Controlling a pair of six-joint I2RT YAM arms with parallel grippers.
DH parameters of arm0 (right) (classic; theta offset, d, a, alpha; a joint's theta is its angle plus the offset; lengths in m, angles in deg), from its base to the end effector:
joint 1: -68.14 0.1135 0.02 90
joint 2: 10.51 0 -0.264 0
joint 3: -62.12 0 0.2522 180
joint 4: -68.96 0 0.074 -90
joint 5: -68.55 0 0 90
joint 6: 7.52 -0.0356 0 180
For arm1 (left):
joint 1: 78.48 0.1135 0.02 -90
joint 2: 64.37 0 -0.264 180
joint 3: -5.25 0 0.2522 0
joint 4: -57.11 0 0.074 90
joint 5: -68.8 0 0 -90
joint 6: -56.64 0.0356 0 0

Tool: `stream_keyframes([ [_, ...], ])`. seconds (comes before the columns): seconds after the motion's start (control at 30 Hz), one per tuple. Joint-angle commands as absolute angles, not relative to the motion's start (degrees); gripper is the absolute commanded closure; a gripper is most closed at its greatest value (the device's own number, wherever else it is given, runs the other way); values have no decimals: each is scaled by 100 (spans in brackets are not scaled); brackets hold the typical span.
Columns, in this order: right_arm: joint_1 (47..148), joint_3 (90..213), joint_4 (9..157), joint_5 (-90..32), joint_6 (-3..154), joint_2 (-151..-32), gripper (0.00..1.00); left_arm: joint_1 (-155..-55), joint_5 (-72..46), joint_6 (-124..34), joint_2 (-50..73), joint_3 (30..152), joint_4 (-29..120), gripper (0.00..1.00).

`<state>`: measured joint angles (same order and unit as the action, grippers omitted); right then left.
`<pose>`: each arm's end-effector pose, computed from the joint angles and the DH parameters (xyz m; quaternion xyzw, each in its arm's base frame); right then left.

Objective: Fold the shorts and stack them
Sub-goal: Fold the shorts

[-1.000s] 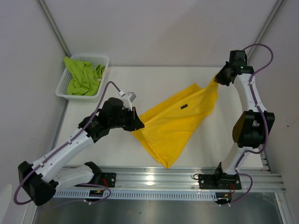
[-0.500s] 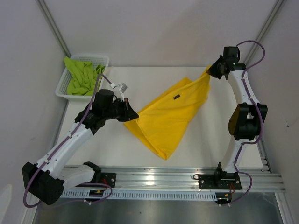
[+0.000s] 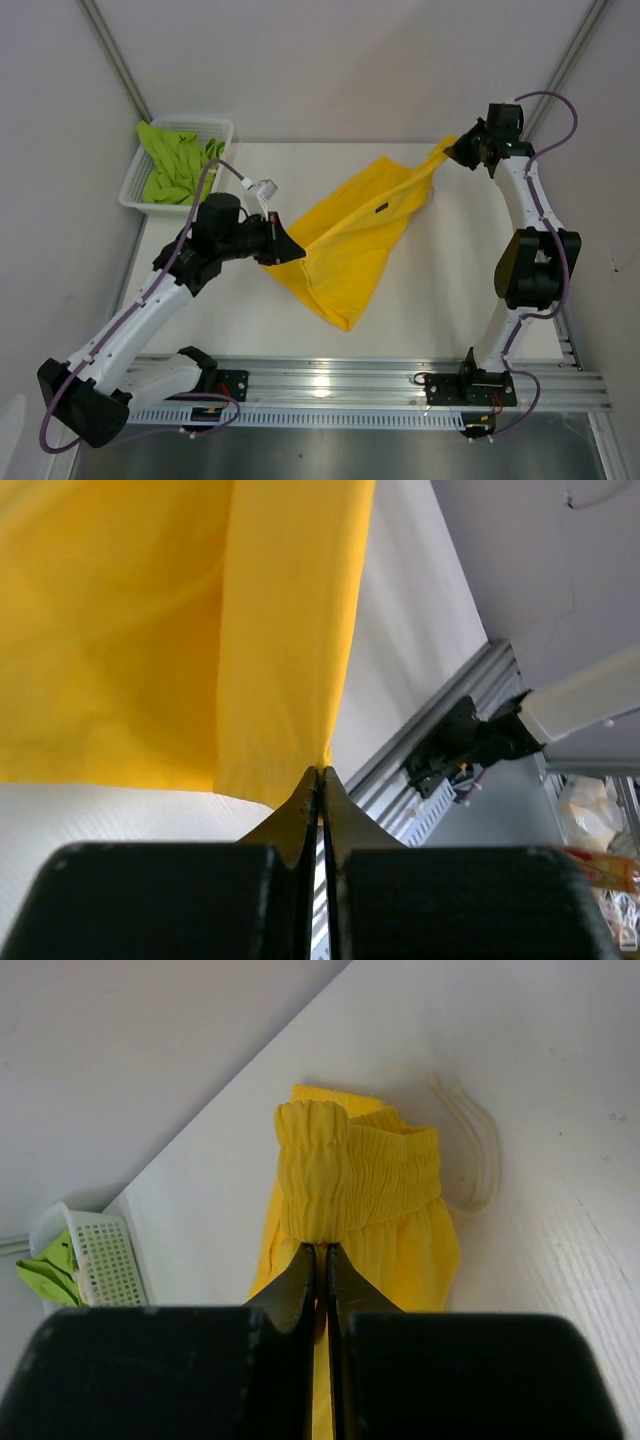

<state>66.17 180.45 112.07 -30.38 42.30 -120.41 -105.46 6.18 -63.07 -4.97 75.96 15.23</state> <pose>0.4490 -0.0099 0.3366 0.2838 0.8370 0.2166 0.4148 0.1921 -0.1161 0.3365 0.0972 0.8464 -0.4096 0.3263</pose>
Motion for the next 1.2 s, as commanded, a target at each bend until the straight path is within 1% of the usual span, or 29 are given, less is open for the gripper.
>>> stream_keyframes([
  [0.0,6271,17547,10804,-3261,4248,-11187,100,-11106,685,-6631,-776,7676,1794,100],
  [0.17,5743,16537,10699,-3708,4363,-10395,100,-12030,157,-7062,-856,7676,2084,100],
  [0.2,5646,16248,10698,-3762,4398,-10254,100,-12362,78,-7132,-847,7684,2198,100],
  [0.27,5348,16009,10768,-3884,4503,-9841,100,-12733,-203,-7317,-795,7755,2322,100],
  [0.3,5242,15903,10786,-3929,4539,-9692,100,-13135,-308,-7369,-751,7798,2392,100],
  [0.33,5024,15711,10838,-3999,4600,-9421,100,-13330,-562,-7431,-707,7947,2410,100],
  [0.37,4908,15631,10874,-4147,4618,-9287,100,-13750,-686,-7466,-637,8000,2428,100],
  [0.47,4522,15393,10936,-4464,4662,-8857,100,-14393,-950,-7554,-347,8281,2559,100],
  [0.57,4415,15480,11058,-4518,4715,-8733,100,-14624,-1100,-7590,-188,8484,2586,100],
  [0.63,4415,15620,11155,-4492,4697,-8758,100,-14616,-1205,-7520,-275,8563,2455,100],
  [0.67,4415,15778,11181,-4500,4671,-8793,100,-14546,-1423,-7467,-319,8790,2167,100],
  [0.73,4432,15963,11234,-4466,4627,-8969,100,-14327,-1461,-7265,-398,8984,1849,100],
  [0.77,4485,16155,11278,-4431,4618,-9057,100,-13925,-1417,-7204,-416,9168,1639,100],
  [0.83,4546,16324,11375,-4369,4609,-9312,100,-13405,-944,-7002,-381,9240,1576,100],
  [0.87,4573,16359,11366,-4282,4601,-9382,100,-12915,-768,-6931,-329,9310,1523,100],
  [0.93,4670,16307,11235,-4150,4504,-9496,100,-12526,-468,-6650,-171,9547,1418,100],
  [1.03,4775,16193,11085,-3965,4372,-9663,100,-11902,-56,-6307,330,9855,1391,100],
  [1.17,4837,16061,10866,-3745,4153,-9839,100,-11558,358,-5912,1347,10250,1391,100],
])
